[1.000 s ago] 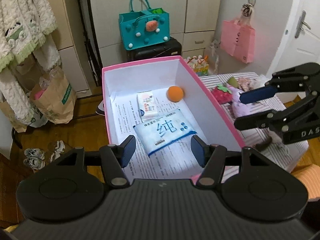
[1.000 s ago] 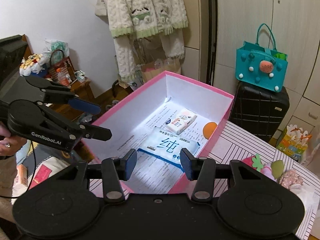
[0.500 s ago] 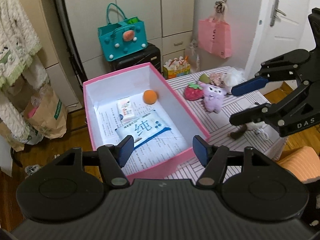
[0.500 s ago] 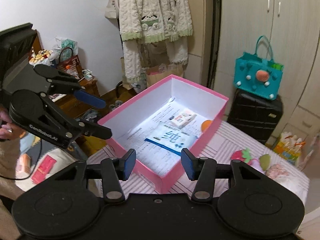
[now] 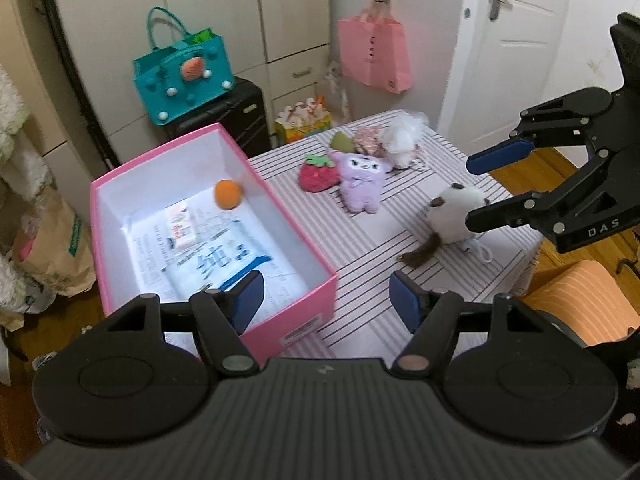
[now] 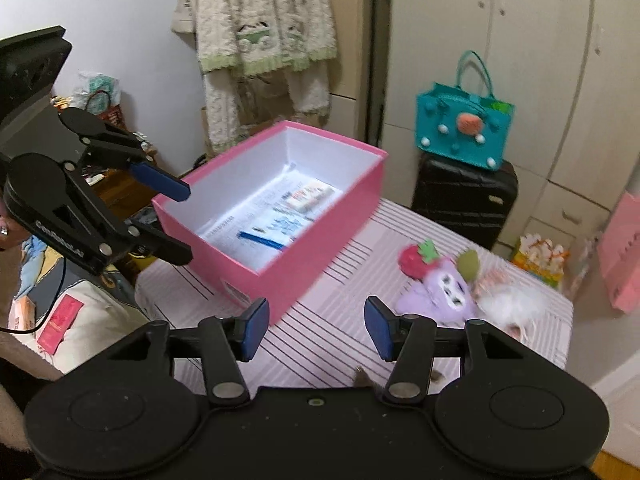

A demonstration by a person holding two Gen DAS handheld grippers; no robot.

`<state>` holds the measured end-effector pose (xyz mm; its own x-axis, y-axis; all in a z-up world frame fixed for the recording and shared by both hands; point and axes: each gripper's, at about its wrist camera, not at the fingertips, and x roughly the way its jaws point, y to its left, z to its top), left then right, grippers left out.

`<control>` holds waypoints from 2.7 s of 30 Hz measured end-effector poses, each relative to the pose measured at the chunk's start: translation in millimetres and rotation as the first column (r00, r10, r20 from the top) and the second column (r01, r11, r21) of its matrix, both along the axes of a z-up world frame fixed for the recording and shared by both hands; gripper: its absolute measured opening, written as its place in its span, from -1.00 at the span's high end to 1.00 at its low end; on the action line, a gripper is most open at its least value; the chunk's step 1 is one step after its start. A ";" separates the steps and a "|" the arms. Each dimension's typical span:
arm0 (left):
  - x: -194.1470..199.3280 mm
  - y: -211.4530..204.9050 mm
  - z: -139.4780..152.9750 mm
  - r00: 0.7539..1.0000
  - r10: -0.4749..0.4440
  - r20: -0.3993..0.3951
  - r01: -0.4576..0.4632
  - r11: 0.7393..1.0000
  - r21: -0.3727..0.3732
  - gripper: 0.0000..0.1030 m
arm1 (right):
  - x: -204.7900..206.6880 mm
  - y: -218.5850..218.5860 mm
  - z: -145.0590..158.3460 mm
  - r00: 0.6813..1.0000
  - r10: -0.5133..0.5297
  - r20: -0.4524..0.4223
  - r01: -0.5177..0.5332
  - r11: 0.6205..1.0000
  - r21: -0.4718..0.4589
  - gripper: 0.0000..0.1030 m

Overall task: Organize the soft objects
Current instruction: 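Move the left tool toward the red strawberry plush while the right tool approaches the green ball, then grasp the red strawberry plush with the left tool while the right tool grasps the green ball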

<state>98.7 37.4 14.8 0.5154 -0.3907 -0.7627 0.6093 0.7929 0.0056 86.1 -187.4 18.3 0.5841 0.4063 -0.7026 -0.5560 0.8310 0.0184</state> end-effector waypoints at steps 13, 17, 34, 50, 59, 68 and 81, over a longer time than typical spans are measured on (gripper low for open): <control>24.3 -68.9 -11.1 0.998 -0.054 -0.036 0.052 0.997 -0.055 -0.33 | 9.1 -76.0 -16.9 0.997 -0.073 -0.036 0.074 0.996 0.039 -0.19; 30.2 -90.4 -15.5 0.998 -0.060 -0.015 0.059 0.997 -0.058 -0.33 | 20.0 -94.8 -21.4 0.995 -0.087 -0.041 0.089 0.995 0.048 -0.19; 79.0 -147.9 -52.3 0.995 0.093 0.033 -0.084 0.977 -0.194 -0.29 | 76.1 -163.4 -61.3 0.991 -0.109 0.073 0.102 0.990 0.098 -0.31; 167.5 -155.5 -97.8 0.907 0.420 -0.013 -0.417 0.893 -0.168 -0.15 | 195.7 -147.7 -76.9 1.000 -0.023 -0.009 0.024 0.994 0.111 -0.31; 200.5 -140.4 -124.3 0.849 0.510 -0.140 -0.528 0.826 -0.194 0.15 | 268.0 -119.7 -112.1 0.977 0.067 -0.203 -0.036 0.987 0.155 0.01; 201.9 -137.6 -143.7 0.830 0.502 -0.243 -0.551 0.807 -0.214 0.14 | 287.5 -103.3 -136.8 0.958 0.118 -0.262 -0.080 0.985 0.151 0.01; 195.3 -146.6 -151.4 0.822 0.543 -0.171 -0.567 0.808 -0.163 -0.04 | 289.3 -117.3 -154.0 0.951 0.073 -0.299 -0.022 0.985 0.168 0.28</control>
<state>294.0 -109.2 -136.6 0.6072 -0.2119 -0.7658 0.0520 0.9723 -0.2279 375.4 -304.7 -135.8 0.3306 0.5508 -0.7663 -0.5420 0.7756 0.3237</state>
